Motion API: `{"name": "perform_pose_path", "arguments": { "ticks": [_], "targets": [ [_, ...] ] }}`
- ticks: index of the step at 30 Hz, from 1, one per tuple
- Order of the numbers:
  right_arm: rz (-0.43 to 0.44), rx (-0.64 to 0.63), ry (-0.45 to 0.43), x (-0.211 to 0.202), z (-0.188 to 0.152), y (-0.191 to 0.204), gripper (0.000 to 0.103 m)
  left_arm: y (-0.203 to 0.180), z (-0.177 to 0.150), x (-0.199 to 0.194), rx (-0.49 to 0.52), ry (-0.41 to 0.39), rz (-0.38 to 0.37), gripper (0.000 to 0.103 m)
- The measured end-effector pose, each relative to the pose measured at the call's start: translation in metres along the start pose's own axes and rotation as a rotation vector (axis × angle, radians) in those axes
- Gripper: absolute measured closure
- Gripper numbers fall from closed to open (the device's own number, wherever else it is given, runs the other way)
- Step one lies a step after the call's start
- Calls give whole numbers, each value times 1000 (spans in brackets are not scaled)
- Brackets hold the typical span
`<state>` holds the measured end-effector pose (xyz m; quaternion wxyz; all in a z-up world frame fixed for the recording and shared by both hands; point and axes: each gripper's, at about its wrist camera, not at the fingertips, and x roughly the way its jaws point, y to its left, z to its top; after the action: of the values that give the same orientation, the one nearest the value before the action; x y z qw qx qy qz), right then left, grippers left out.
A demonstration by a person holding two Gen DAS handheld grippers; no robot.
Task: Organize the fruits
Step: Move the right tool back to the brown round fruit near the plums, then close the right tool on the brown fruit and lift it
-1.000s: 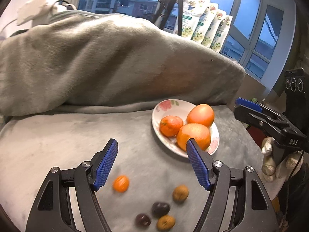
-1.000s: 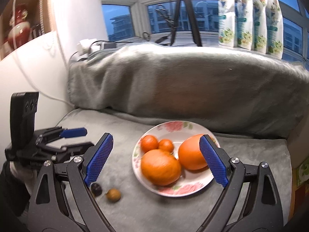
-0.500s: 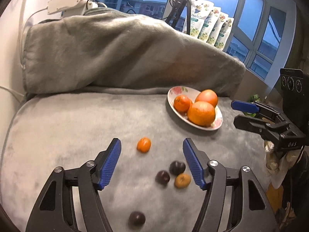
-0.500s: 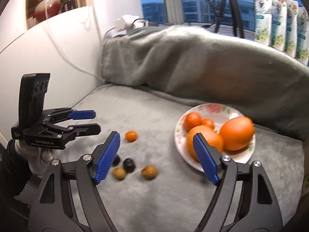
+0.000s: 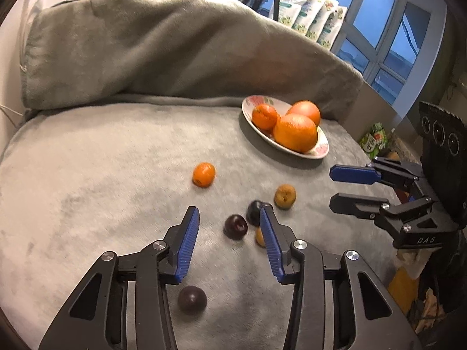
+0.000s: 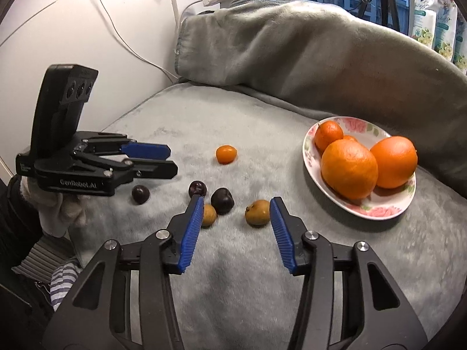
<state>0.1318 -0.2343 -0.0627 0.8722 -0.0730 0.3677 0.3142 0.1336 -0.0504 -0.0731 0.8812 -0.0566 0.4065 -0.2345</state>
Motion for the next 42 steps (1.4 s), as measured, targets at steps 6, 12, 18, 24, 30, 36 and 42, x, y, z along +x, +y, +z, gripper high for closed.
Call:
{"name": "perform_pose_path", "arguments": {
  "ticks": [6,12,18,24,30,36,42],
  "targets": [
    [41,-5,23,6,-10,11,56,-3,-1,11,20,38,-4,67],
    [66,-30,57,19,-20,24,62,-5,-4,23,41,85,-3,72],
    [73,-38,68,29,-21,26,63,-3,-4,31,46,120,-10,72],
    [73,-43,86,39,-20,26,64,2,-3,40,47,143,-13,77],
    [76,-41,98,49,-19,25,64,5,1,38,38,116,-12,83],
    [72,-37,112,60,-16,24,64,12,2,36,12,108,-30,83],
    [68,-37,130,72,-15,26,64,10,-1,37,17,118,-46,83]
  ]
}}
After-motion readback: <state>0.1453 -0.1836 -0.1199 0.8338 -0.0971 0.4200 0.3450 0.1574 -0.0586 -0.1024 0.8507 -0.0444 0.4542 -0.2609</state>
